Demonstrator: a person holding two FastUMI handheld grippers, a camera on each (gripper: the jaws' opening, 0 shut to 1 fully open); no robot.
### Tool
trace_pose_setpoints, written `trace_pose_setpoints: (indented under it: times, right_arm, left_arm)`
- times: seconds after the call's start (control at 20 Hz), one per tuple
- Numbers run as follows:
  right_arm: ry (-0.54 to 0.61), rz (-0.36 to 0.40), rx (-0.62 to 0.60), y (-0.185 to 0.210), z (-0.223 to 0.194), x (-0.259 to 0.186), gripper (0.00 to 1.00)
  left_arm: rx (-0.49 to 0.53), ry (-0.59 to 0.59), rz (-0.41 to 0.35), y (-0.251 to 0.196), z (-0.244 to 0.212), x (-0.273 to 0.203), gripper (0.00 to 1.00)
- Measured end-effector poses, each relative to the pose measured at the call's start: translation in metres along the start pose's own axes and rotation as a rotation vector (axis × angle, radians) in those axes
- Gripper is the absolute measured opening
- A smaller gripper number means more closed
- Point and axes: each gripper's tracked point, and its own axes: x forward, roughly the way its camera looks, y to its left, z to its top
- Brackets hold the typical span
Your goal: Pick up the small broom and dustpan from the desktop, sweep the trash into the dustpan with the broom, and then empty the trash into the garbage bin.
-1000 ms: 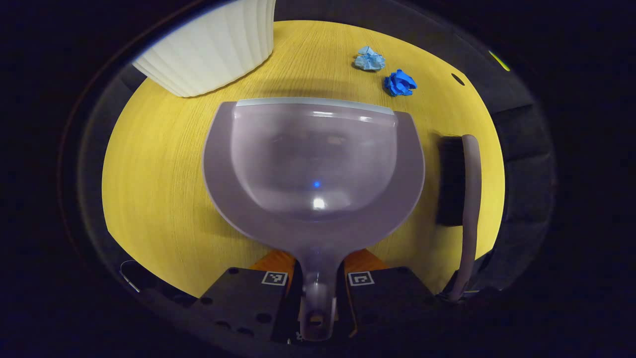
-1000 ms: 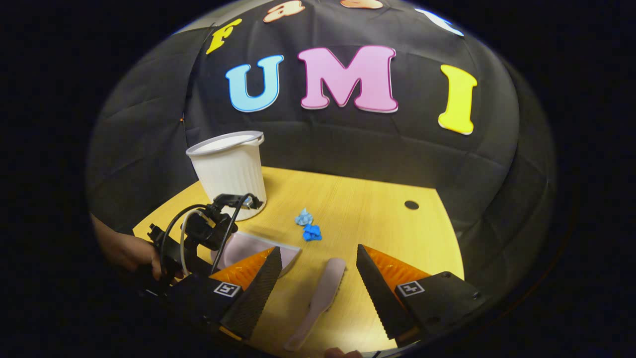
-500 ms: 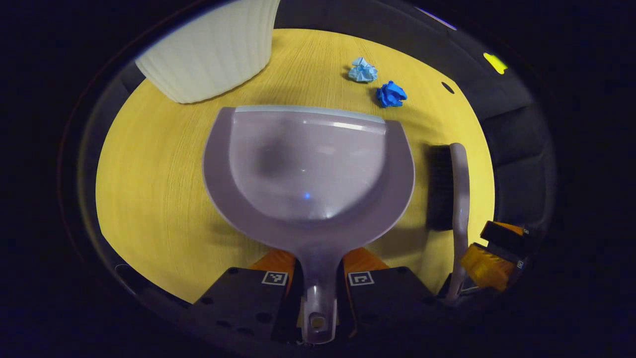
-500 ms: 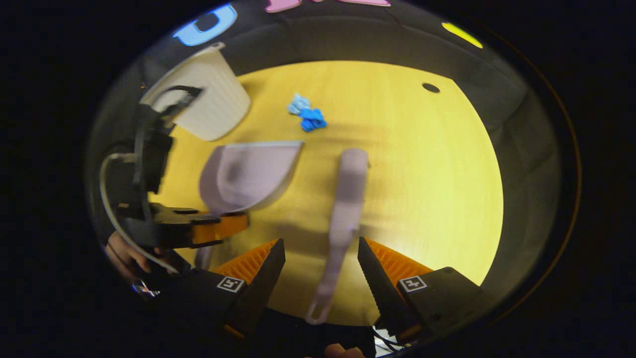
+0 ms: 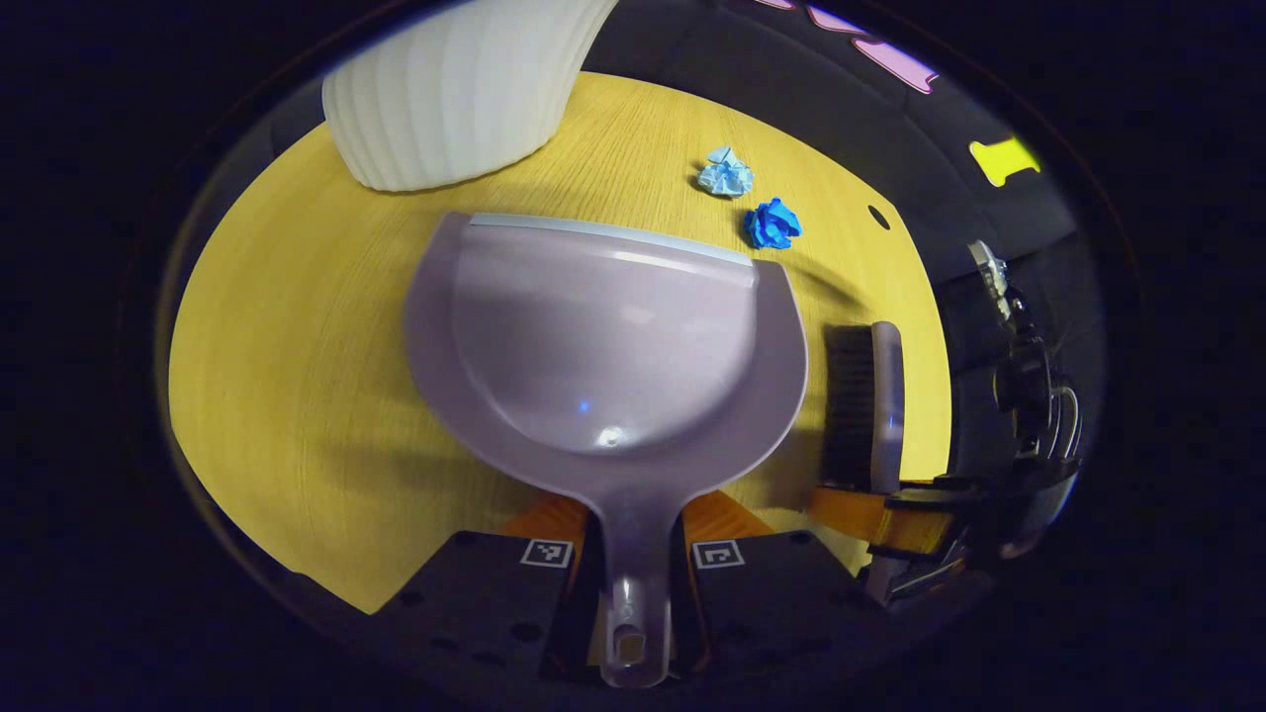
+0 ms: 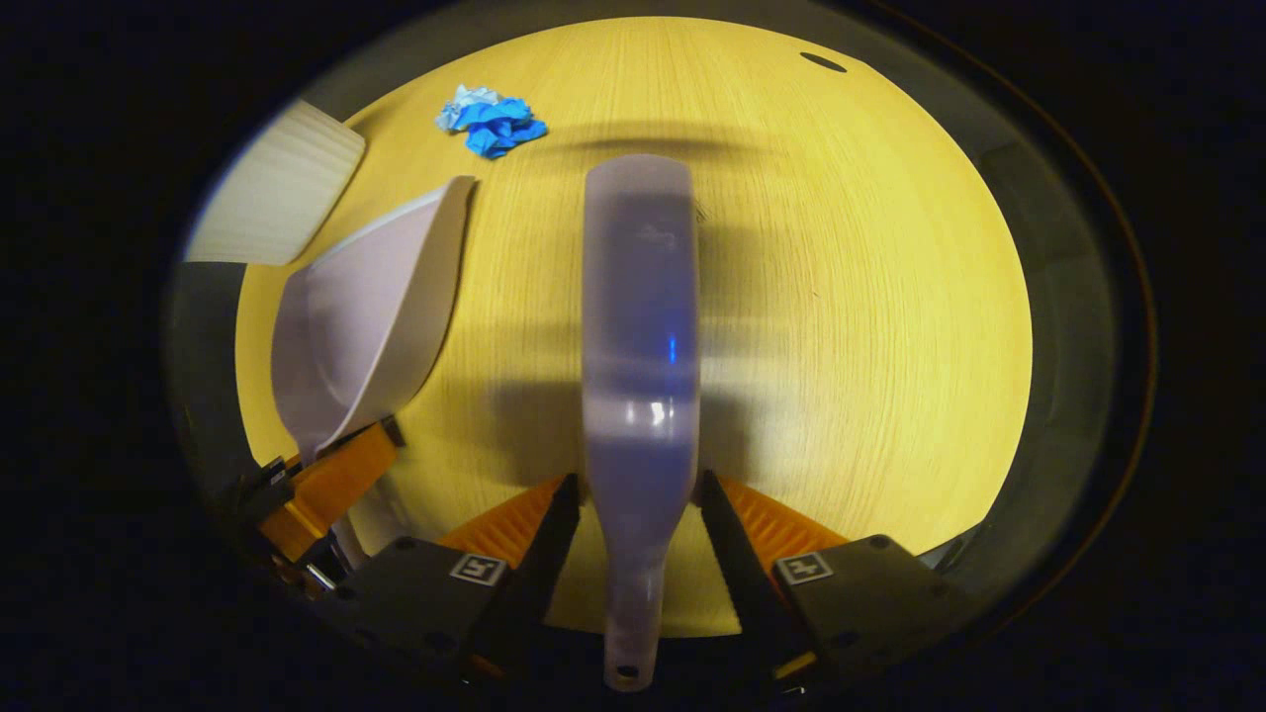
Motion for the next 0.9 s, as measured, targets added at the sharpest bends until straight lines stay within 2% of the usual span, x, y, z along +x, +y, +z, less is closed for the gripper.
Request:
trace_pose_setpoints:
  times: [0.1,0.15,0.2,0.3,0.45,0.5,0.6,0.7,0.75,0.9]
  right_arm:
    - [0.016,-0.007,0.037,-0.005,0.002,0.003,0.58]
    - [0.017,0.004,0.052,-0.004,0.006,-0.002,0.52]
    - [0.023,0.027,0.052,0.001,0.008,0.000,0.37]
    - [0.025,0.059,0.034,0.008,0.012,-0.004,0.29]
    - [-0.034,0.106,-0.005,0.027,0.034,-0.029,0.28]
    - [-0.052,0.142,0.034,0.041,0.041,-0.042,0.28]
    - [-0.078,0.278,0.115,0.090,0.046,-0.074,0.28]
    - [-0.112,0.374,0.113,0.136,0.045,-0.102,0.28]
    - [-0.133,0.384,0.088,0.149,0.046,-0.108,0.27]
    - [-0.191,0.289,0.104,0.138,0.072,-0.101,0.28]
  left_arm:
    - [0.004,0.003,-0.001,0.000,0.000,0.000,0.28]
    - [0.011,0.008,-0.002,0.000,0.000,0.000,0.28]
    - [0.025,0.014,-0.001,0.002,-0.001,-0.001,0.28]
    - [0.076,0.031,0.001,0.011,-0.004,-0.007,0.28]
    - [0.198,0.074,0.003,0.037,-0.002,-0.016,0.27]
    - [0.241,0.091,0.008,0.047,0.000,-0.019,0.28]
    - [0.307,0.111,0.030,0.070,0.005,-0.027,0.28]
    - [0.340,0.118,0.044,0.087,0.009,-0.033,0.28]
    - [0.348,0.122,0.040,0.090,0.010,-0.033,0.28]
    - [0.370,0.128,0.032,0.095,0.011,-0.031,0.28]
